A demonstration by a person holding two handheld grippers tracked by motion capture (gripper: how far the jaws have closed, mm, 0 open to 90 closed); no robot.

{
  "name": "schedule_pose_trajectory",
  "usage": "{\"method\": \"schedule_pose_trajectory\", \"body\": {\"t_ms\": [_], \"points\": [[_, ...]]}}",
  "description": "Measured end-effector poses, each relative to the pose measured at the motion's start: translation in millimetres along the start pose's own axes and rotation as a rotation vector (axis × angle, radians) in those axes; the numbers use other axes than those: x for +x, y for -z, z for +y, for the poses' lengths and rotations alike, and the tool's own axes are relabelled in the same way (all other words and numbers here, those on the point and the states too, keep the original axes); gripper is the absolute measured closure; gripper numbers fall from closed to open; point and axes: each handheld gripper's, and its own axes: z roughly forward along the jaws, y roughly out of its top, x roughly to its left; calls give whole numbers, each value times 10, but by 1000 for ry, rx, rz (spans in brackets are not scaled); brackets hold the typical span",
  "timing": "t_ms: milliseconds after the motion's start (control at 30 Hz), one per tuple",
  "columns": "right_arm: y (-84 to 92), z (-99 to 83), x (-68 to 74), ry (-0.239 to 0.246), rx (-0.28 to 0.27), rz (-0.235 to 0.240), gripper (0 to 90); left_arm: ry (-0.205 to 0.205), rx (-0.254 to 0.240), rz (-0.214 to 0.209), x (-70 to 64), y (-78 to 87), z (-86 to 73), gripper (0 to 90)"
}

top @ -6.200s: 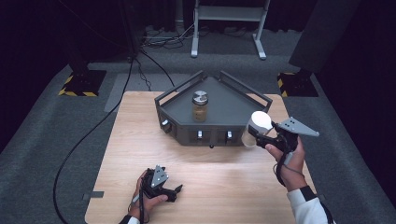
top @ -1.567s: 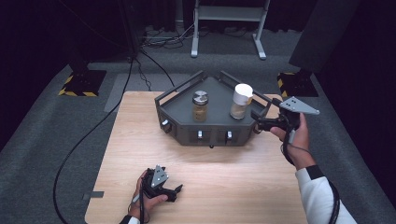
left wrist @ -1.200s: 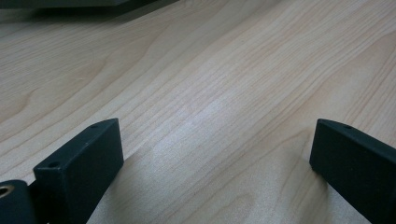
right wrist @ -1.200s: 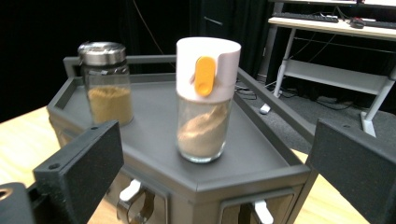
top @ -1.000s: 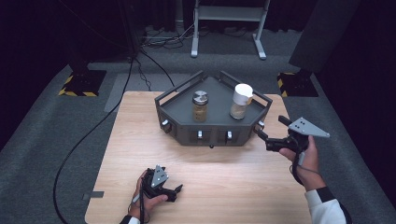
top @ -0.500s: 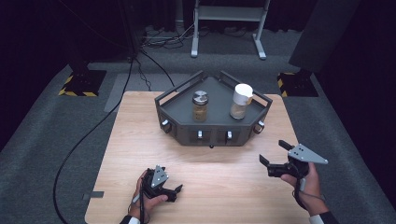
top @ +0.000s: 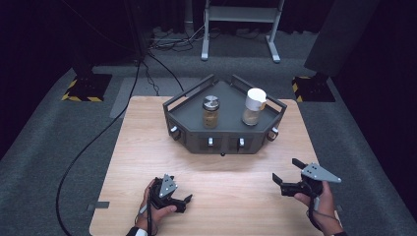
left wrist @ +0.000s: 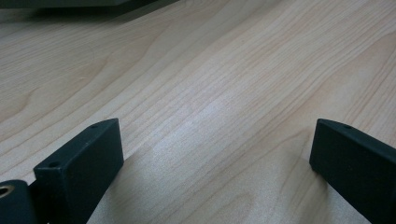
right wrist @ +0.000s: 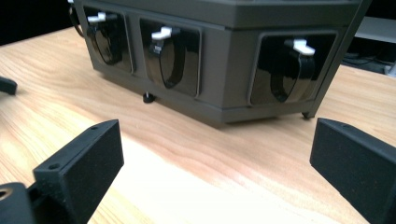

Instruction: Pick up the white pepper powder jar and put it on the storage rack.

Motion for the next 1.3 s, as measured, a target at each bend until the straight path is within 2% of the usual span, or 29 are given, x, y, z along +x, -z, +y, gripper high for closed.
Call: {"method": "schedule_pose_trajectory", "body": {"t_ms": [200, 300, 567, 767, 1300], "points": [[-19, -123, 27, -12, 30, 2, 25, 1, -1, -1, 0, -1, -2, 27], [-27, -203, 16, -40, 46, 11, 25, 1, 0, -1, 0, 0, 0, 27], [-62, -407, 19, -71, 112, 5, 29, 0, 0, 0, 0, 0, -1, 27], [-86, -497, 48, -58, 154, -9, 29, 1, 0, 0, 0, 0, -1, 27], [-151, -570, 85, -45, 205, -23, 30, 1, -1, -1, 0, -1, -1, 27]]}}
